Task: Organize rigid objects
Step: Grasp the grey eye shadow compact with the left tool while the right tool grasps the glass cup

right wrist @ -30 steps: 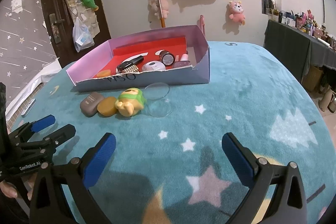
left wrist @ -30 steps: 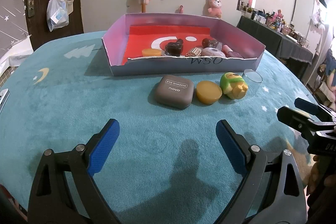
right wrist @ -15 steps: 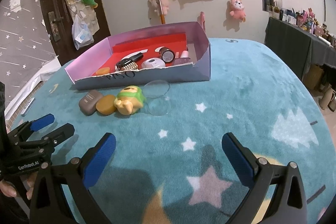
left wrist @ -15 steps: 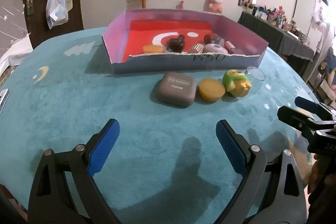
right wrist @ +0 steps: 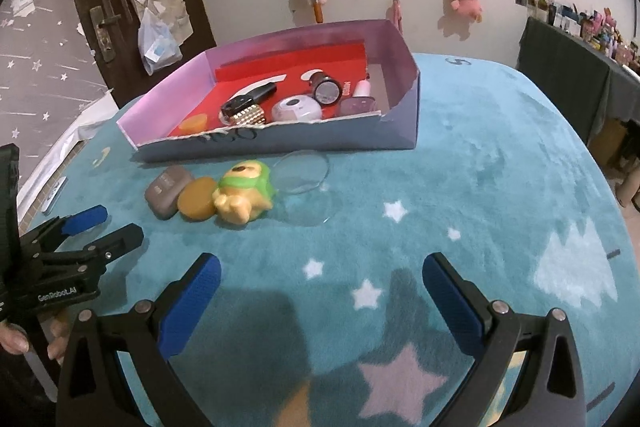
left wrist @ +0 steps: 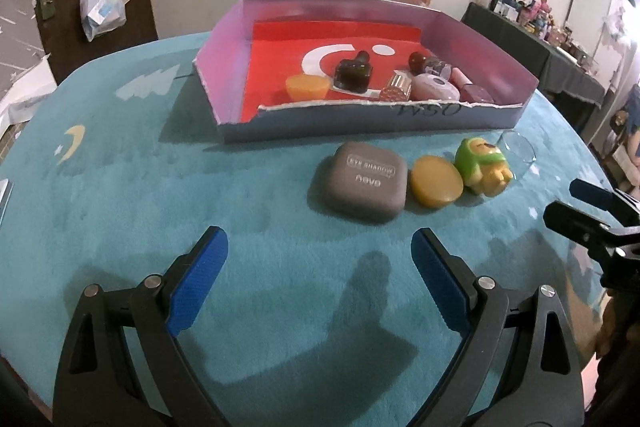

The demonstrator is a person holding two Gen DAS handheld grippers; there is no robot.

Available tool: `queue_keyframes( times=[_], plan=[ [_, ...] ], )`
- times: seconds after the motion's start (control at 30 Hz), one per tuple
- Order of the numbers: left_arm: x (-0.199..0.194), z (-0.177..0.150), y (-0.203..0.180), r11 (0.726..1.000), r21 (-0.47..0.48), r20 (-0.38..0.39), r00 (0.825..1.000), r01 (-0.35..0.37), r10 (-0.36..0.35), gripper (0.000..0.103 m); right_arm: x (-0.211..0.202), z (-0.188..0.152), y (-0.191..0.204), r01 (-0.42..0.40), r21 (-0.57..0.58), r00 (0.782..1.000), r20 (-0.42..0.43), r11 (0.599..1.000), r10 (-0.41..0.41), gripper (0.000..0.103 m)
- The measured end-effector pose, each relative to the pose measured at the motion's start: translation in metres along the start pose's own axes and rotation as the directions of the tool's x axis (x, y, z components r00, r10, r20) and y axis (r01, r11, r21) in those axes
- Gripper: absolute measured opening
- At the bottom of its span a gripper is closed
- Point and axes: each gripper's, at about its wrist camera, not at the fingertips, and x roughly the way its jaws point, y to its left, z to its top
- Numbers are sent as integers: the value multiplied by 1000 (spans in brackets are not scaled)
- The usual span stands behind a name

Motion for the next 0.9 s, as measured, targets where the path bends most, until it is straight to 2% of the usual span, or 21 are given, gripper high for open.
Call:
queue_keyframes(
  times=[0.27,0.57,0.9],
  plan=[
    [12,23,-8,997,78,-30,999,-8,11,94,15,19,-10,26,12,999,-22,1000,-26,103],
    [32,31,-13,991,130,-97,995,-11,24,94,33,31,-9,43,-47,996,-71,998,-46,103],
    [41,38,-19,983,180,-107,993,-23,43,93,45,39,-12,15,-52,994,-104,999,-20,91]
  ],
)
